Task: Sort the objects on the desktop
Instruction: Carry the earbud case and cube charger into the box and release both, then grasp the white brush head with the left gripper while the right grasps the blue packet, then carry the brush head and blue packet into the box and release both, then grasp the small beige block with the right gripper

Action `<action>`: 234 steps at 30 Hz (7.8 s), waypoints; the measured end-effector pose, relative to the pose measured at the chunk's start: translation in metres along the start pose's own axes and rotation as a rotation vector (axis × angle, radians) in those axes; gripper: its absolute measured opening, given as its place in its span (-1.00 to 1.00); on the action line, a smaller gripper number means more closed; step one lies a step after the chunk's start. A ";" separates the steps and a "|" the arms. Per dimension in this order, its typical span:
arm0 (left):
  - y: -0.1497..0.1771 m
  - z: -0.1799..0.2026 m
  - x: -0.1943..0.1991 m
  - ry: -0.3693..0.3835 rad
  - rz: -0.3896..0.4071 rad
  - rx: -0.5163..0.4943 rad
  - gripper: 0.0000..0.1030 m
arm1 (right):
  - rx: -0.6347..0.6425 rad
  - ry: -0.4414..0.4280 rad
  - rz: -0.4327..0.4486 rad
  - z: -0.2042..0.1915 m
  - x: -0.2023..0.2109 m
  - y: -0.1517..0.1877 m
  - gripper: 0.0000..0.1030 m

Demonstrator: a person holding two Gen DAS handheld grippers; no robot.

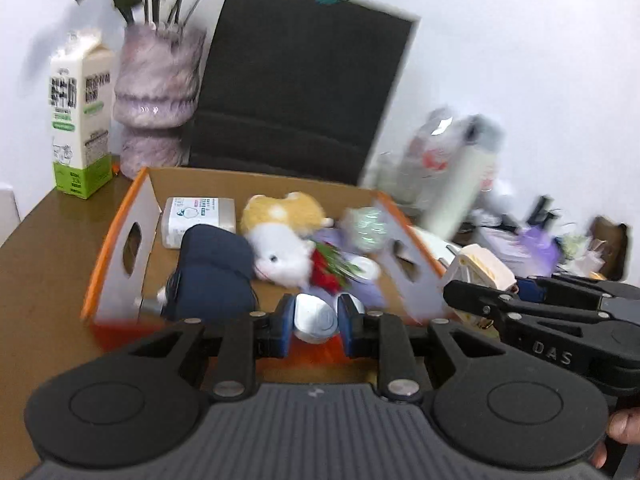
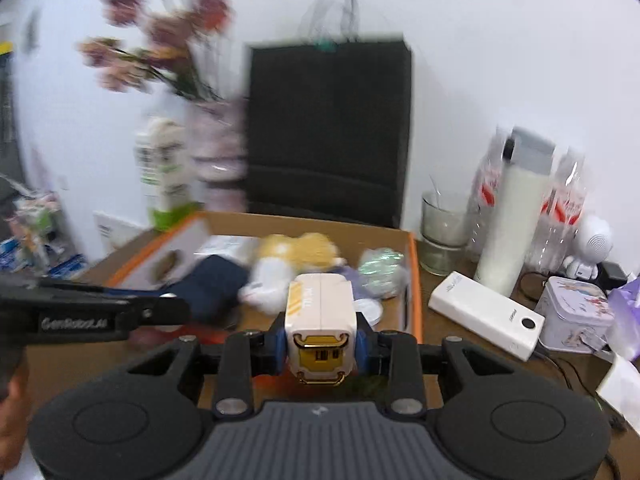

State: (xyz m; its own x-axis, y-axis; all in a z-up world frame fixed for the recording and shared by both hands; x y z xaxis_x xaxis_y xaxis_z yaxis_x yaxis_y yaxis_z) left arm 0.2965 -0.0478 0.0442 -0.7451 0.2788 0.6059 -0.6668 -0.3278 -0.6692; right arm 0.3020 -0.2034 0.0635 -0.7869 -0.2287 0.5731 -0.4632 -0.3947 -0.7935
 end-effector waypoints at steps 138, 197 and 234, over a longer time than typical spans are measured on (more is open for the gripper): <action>0.226 -0.038 0.189 0.008 0.186 -0.111 -0.71 | -0.150 0.067 0.272 -0.152 0.229 0.183 -0.91; -0.053 -0.053 -0.023 -0.282 0.038 -0.108 1.00 | -0.044 0.065 -0.136 -0.006 -0.067 -0.038 0.68; 0.220 -0.067 0.176 -0.166 0.134 -0.124 1.00 | -0.063 0.103 0.019 -0.152 0.166 0.201 0.80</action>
State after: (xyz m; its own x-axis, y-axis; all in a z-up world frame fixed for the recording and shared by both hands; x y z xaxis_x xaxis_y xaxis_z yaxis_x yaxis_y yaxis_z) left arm 0.0181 -0.0102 -0.0256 -0.8218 0.0843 0.5635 -0.5659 -0.2361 -0.7900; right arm 0.0156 -0.1852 -0.0320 -0.8318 -0.1421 0.5366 -0.4701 -0.3336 -0.8171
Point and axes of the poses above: each gripper's, at about its wrist camera, not at the fingertips, and x roughly against the way its jaws point, z to its right, y to its underside, the point moved 9 cm from there along -x, roughly the way its jaws point, and after that the axes turned 15 degrees about x, right-handed, at the moved point
